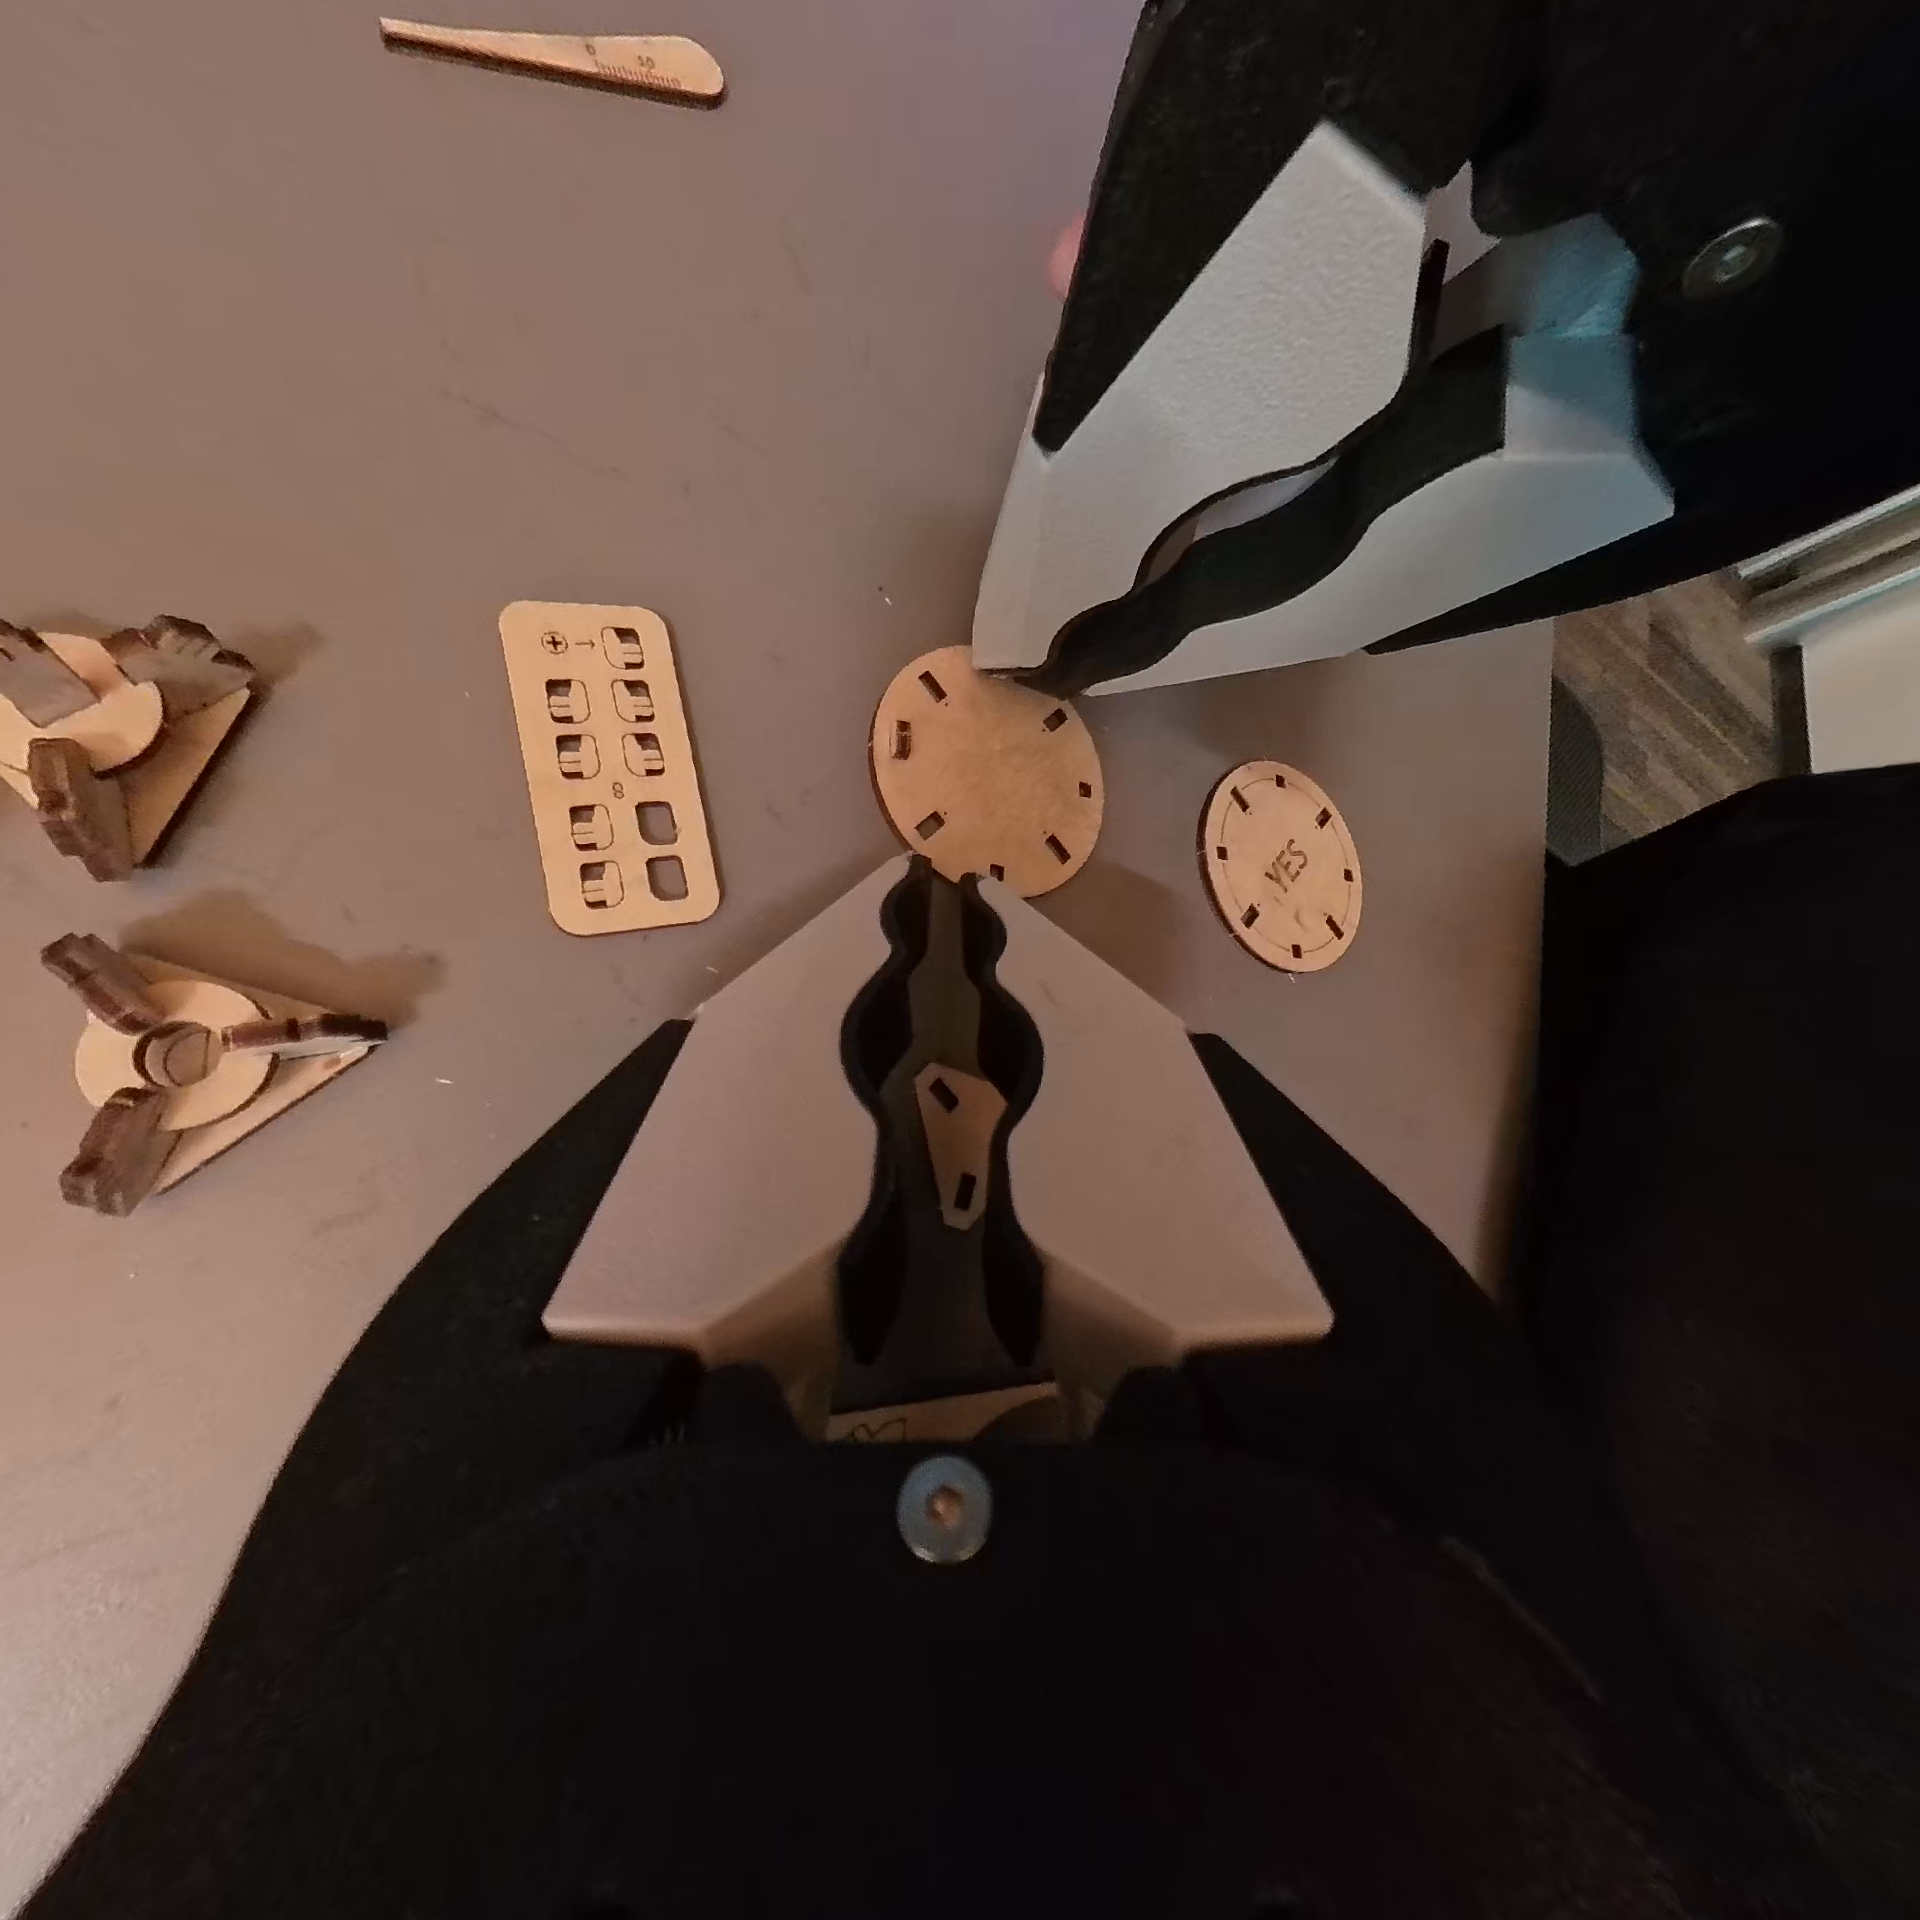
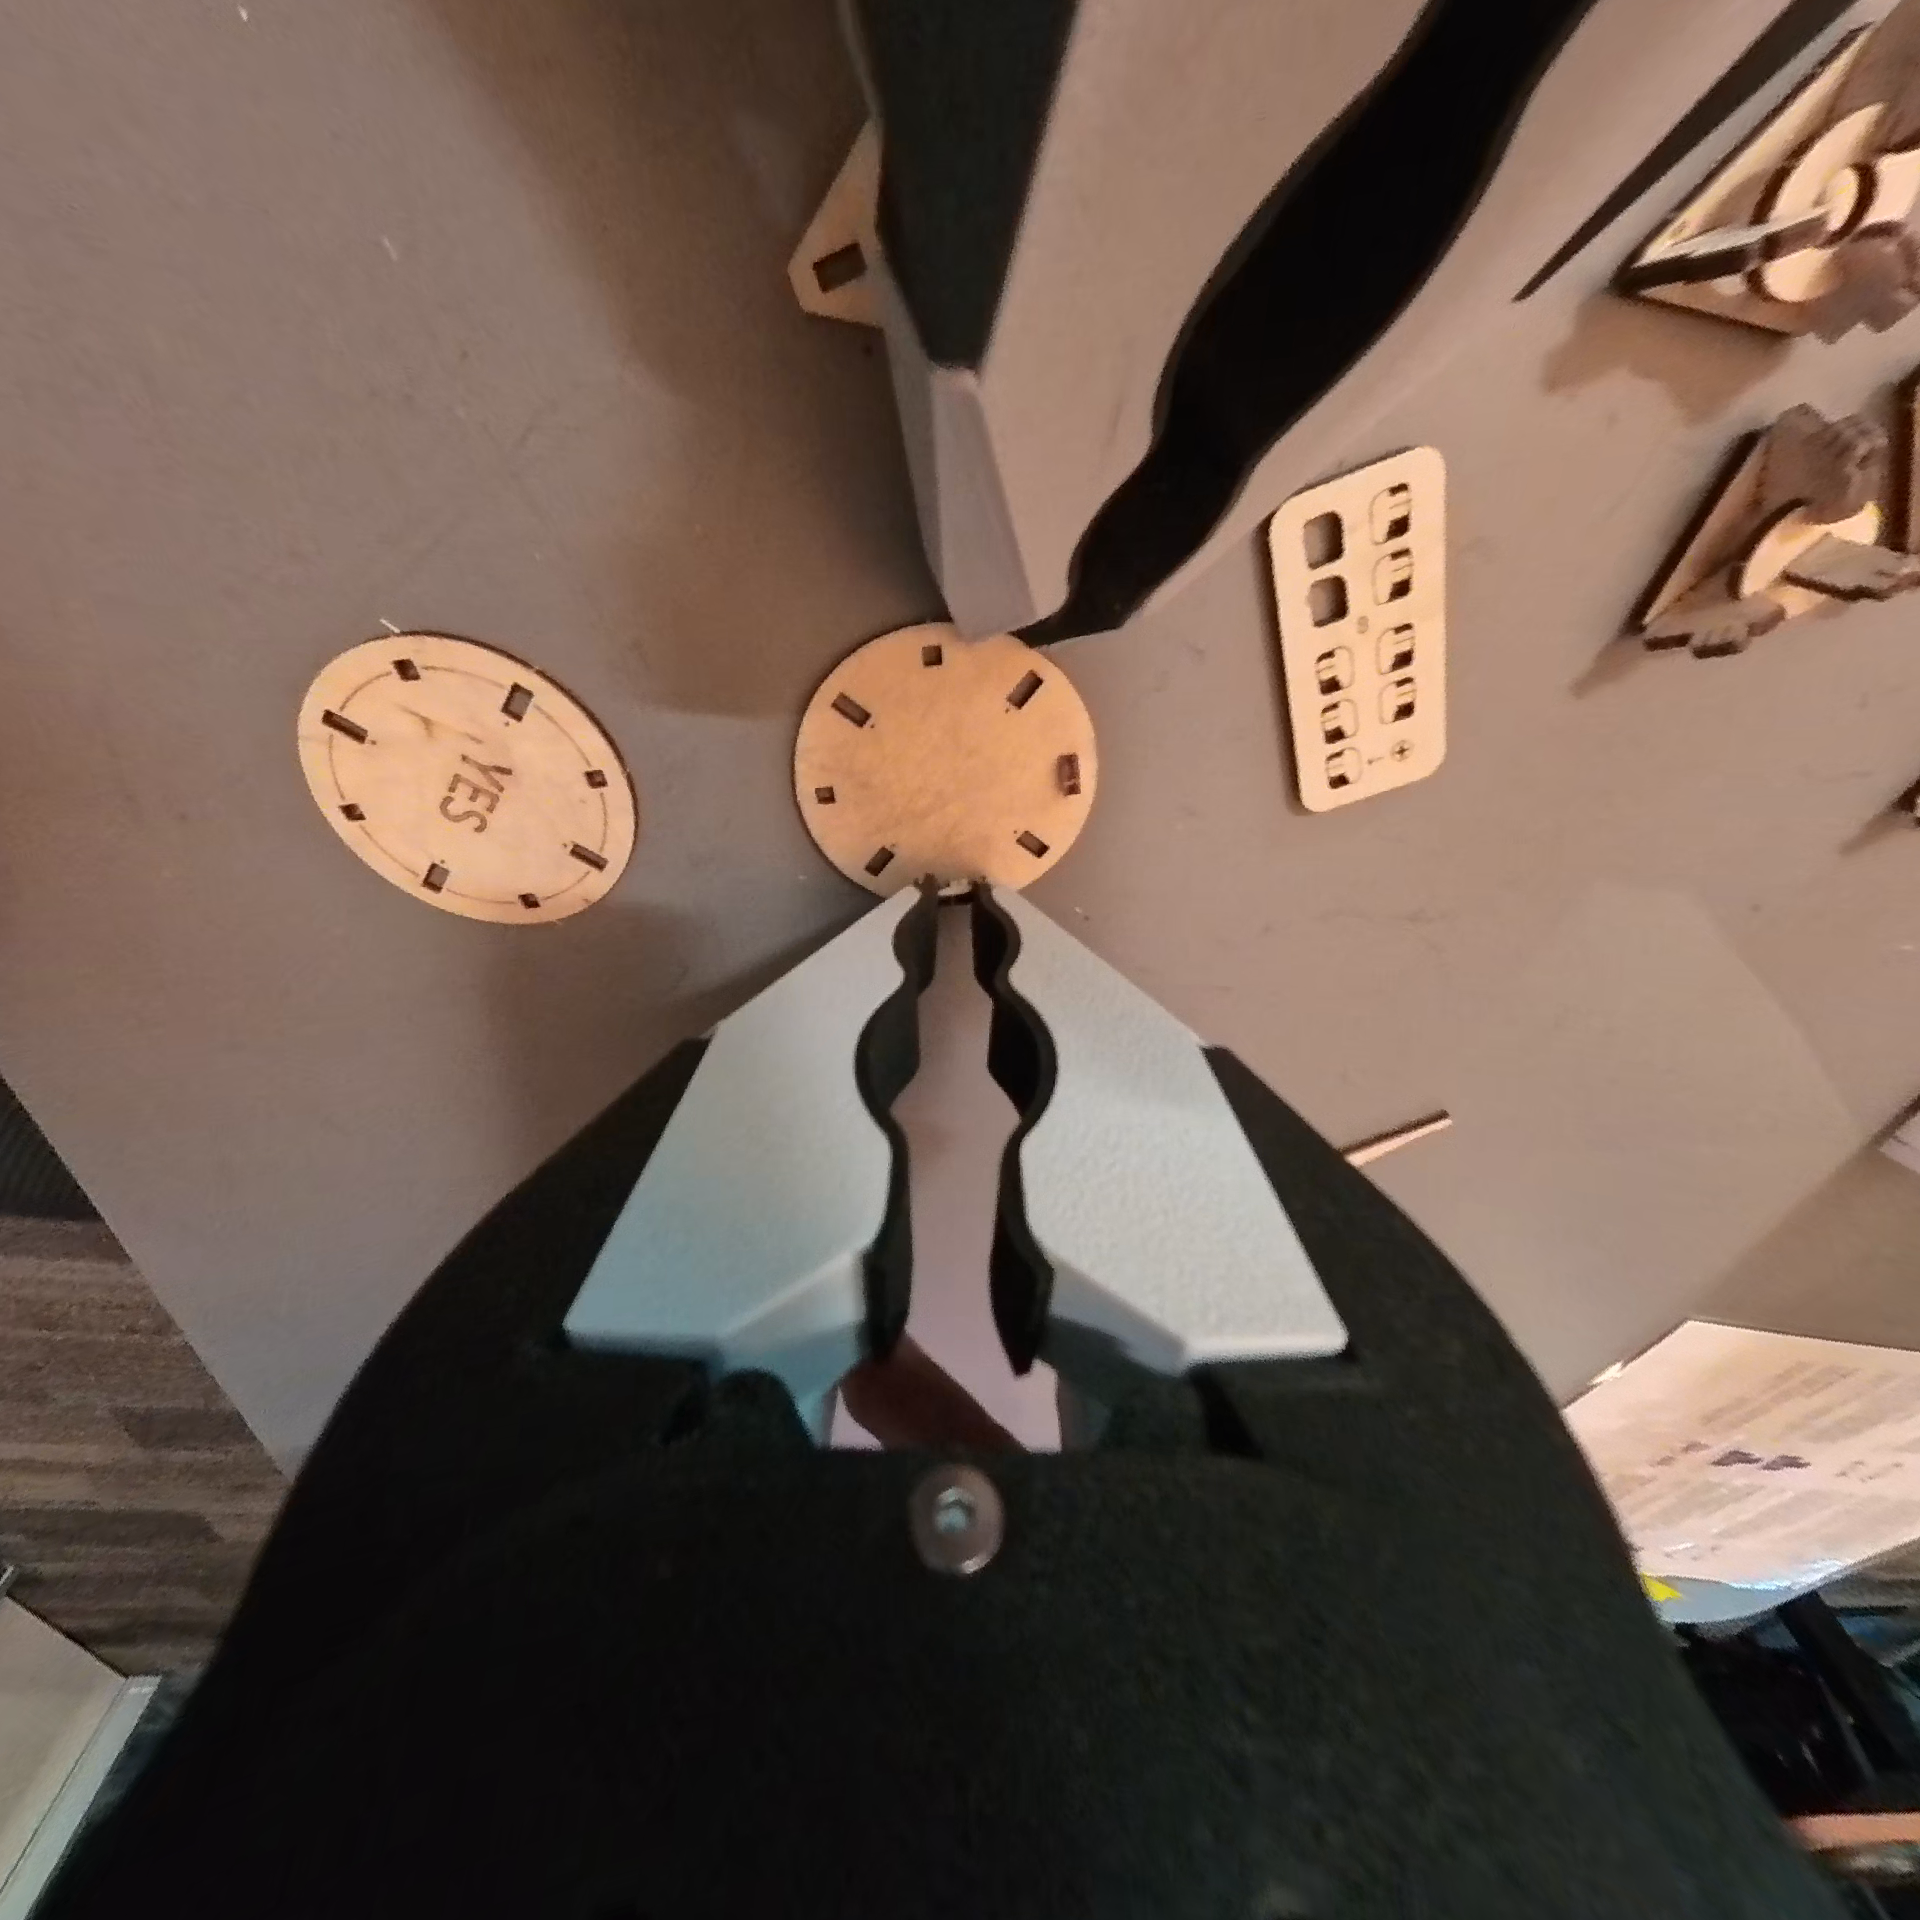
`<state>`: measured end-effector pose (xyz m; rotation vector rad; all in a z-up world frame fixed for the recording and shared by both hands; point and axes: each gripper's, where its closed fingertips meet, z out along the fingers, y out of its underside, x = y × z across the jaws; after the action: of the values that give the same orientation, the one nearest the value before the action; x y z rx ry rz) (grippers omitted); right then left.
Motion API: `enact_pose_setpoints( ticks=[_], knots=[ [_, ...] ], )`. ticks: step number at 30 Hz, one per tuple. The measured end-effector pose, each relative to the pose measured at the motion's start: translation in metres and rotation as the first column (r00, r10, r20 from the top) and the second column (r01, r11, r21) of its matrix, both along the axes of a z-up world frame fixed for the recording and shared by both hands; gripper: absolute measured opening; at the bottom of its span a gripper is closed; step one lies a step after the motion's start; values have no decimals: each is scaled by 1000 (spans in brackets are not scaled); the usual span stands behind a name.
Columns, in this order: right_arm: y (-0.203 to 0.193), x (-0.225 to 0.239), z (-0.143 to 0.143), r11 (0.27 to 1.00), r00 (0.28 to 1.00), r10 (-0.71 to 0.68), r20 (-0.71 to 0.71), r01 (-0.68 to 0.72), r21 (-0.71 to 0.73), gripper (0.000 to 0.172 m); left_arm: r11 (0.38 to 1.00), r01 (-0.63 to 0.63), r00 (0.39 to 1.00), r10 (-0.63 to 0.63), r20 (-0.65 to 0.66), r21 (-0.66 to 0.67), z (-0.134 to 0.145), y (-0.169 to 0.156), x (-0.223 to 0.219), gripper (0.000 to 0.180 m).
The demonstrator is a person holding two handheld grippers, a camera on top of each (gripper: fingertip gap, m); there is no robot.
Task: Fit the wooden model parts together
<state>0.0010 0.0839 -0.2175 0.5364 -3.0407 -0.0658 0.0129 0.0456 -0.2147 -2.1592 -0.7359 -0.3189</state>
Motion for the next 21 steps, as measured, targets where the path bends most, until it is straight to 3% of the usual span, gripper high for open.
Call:
enact_pose_setpoints(
  ticks=[21],
  knots=[
    [0, 0, 0, 1000, 1000, -3, 6, 3, 0, 5, 1000, -1, 1000, 1, 4, 2, 0, 0, 0, 4]
  ],
)
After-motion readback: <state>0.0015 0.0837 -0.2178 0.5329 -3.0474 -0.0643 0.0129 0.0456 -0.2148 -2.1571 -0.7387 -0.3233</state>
